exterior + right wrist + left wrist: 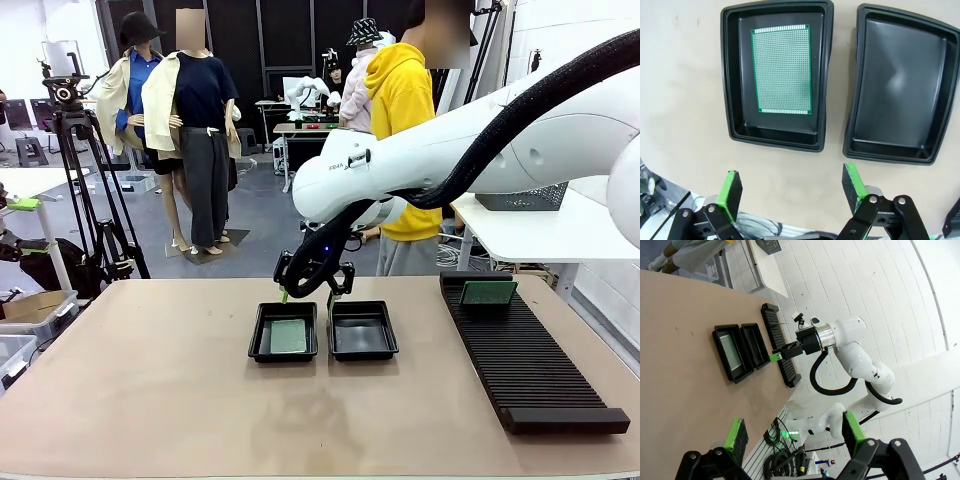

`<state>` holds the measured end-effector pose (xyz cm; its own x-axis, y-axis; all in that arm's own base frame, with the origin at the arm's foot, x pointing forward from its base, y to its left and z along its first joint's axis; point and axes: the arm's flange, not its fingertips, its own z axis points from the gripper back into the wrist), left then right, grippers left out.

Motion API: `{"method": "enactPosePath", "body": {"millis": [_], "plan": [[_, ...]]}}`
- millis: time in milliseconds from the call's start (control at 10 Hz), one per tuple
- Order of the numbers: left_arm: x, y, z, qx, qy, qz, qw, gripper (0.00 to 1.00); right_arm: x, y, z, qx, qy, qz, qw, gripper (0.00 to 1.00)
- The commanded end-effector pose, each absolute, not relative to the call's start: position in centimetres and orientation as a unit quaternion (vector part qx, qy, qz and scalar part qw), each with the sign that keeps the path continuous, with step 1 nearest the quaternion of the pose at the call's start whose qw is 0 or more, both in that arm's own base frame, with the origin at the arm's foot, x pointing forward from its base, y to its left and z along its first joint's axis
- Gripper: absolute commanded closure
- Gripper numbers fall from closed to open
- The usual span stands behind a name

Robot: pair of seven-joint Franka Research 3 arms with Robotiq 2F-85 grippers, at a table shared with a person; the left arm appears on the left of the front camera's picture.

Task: Inspect and transfer BCBs to ESD trays.
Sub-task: Pick up the ESD tray and place it on the left side of the table.

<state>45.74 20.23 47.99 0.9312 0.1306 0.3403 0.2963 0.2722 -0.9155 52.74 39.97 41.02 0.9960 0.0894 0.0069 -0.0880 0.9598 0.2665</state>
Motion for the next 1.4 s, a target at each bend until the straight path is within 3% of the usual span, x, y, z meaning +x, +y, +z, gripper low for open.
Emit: {"method": "enactPosePath", "body": {"millis": [0,400,500,700,1300], "plan": [[45.7,20.2,48.4,-0.601,-0.178,-0.046,0.778,0.00,52.8,40.0,41.0,0.137,0.003,0.046,0.989,0.00],[45.7,20.2,48.4,-0.601,-0.178,-0.046,0.778,0.00,52.7,40.0,41.0,0.135,0.003,0.045,0.990,0.00],[45.7,20.2,48.0,-0.601,-0.178,-0.053,0.778,0.00,52.4,38.7,42.0,0.169,0.000,0.053,0.984,0.00],[46.9,12.2,53.2,-0.563,-0.155,-0.077,0.808,0.00,48.9,30.7,44.9,0.250,-0.030,0.046,0.967,0.00],[49.7,2.6,54.8,-0.509,-0.103,-0.116,0.847,0.00,45.6,21.4,46.9,0.312,-0.061,0.031,0.948,0.00]]}}
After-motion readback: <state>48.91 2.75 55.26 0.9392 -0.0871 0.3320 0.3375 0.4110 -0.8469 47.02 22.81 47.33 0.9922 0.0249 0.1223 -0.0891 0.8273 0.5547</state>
